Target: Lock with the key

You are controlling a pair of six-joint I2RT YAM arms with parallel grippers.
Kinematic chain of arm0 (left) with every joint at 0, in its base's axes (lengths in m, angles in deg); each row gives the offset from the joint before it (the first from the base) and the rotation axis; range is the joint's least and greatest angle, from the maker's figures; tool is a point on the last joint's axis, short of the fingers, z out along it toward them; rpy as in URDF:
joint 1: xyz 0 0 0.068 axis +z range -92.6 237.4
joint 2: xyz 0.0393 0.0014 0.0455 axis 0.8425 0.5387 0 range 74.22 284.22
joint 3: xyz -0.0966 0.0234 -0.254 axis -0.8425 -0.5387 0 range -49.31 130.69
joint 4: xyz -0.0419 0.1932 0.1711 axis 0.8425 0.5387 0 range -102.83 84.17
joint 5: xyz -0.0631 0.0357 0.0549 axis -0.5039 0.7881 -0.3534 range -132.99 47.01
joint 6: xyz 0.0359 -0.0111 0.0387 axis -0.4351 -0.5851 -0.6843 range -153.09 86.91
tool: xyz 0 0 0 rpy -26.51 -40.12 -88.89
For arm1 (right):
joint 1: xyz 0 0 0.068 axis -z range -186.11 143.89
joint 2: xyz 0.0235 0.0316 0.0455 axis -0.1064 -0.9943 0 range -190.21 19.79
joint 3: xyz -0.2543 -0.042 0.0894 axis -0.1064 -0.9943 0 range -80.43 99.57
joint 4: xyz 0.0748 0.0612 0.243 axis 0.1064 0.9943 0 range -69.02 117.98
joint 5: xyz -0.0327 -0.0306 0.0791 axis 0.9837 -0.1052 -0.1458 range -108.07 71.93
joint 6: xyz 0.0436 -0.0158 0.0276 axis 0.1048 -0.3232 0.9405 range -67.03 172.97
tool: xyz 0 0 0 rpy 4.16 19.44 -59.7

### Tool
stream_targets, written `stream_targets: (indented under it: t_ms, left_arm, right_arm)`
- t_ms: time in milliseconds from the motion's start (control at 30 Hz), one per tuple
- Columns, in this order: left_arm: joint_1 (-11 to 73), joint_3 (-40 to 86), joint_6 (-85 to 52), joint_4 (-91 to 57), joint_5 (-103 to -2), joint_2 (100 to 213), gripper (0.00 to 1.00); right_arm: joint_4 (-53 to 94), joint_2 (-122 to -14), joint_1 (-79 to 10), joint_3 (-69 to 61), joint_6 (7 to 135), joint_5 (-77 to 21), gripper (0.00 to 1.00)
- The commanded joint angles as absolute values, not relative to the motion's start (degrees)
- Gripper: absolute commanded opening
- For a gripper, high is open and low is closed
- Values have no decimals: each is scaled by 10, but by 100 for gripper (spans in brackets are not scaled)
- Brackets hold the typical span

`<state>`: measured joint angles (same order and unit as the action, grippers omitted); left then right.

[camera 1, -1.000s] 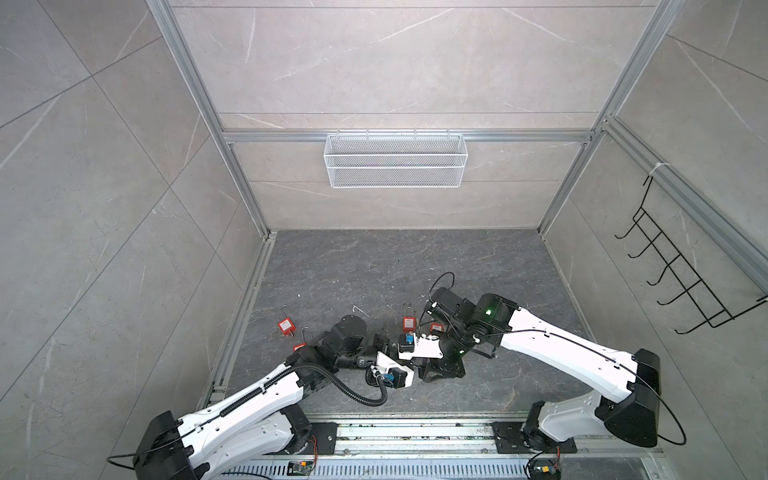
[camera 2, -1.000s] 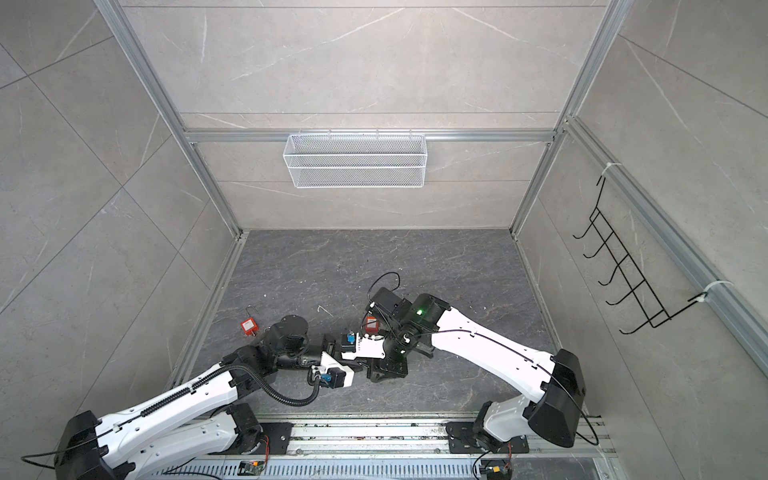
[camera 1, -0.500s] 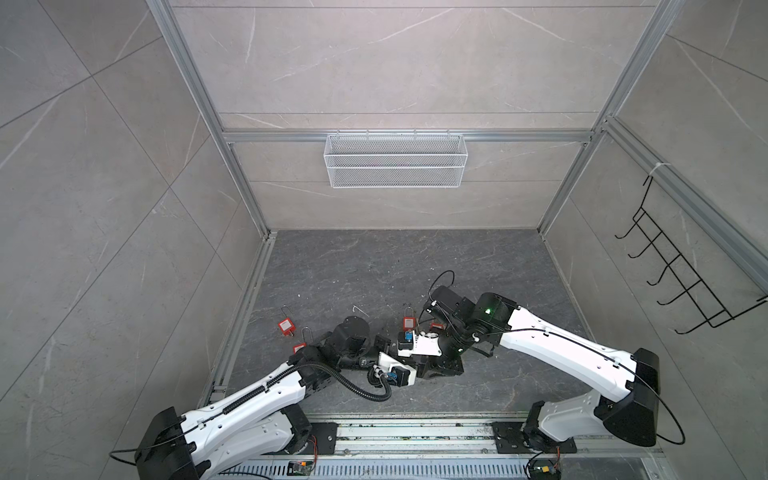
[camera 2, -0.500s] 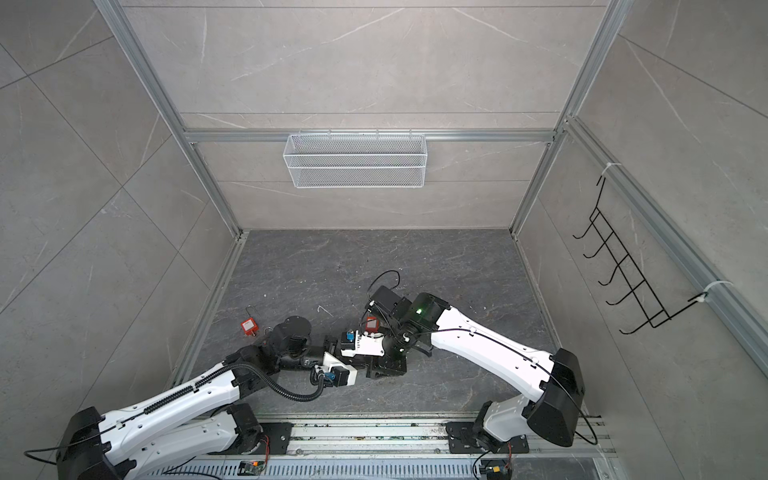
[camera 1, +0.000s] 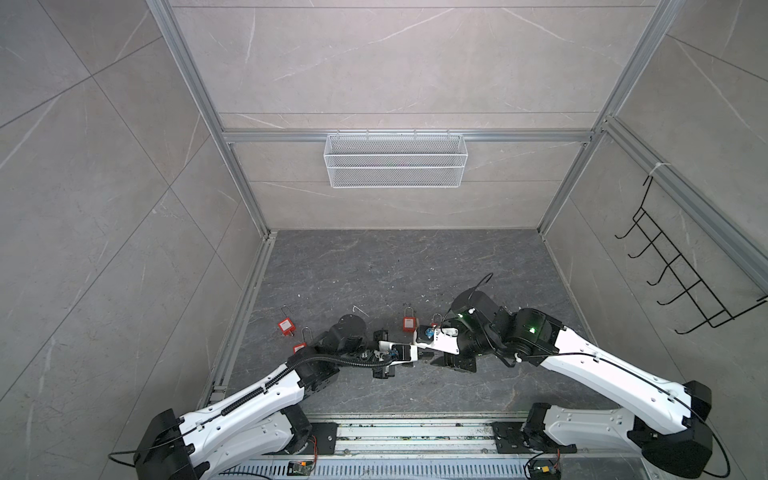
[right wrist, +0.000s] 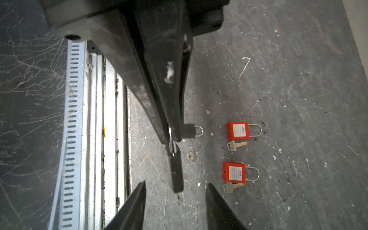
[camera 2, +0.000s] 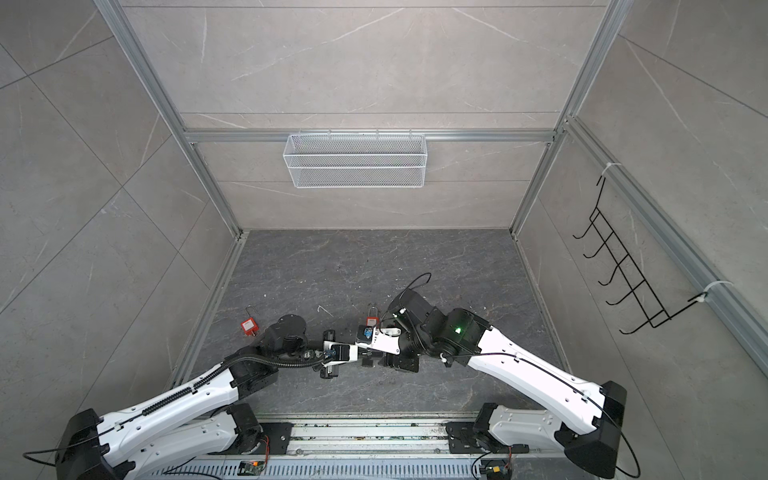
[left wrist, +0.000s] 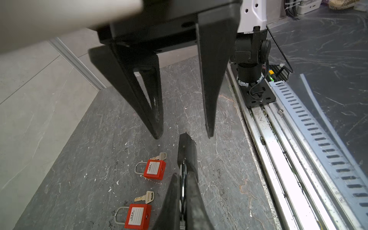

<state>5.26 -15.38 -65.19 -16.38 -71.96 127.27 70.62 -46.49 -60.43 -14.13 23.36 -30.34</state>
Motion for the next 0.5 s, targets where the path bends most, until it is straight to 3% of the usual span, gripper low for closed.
stream_targets:
  t_ms: [0, 467]
  left_arm:
    - [55, -162, -567, -231, -737, 1258, 0]
    - [60, -161, -525, -235, -763, 1267, 0]
  right_arm:
    - [650, -447, -604, -180, 241, -302, 48]
    - [612, -450, -604, -209, 219, -354, 34]
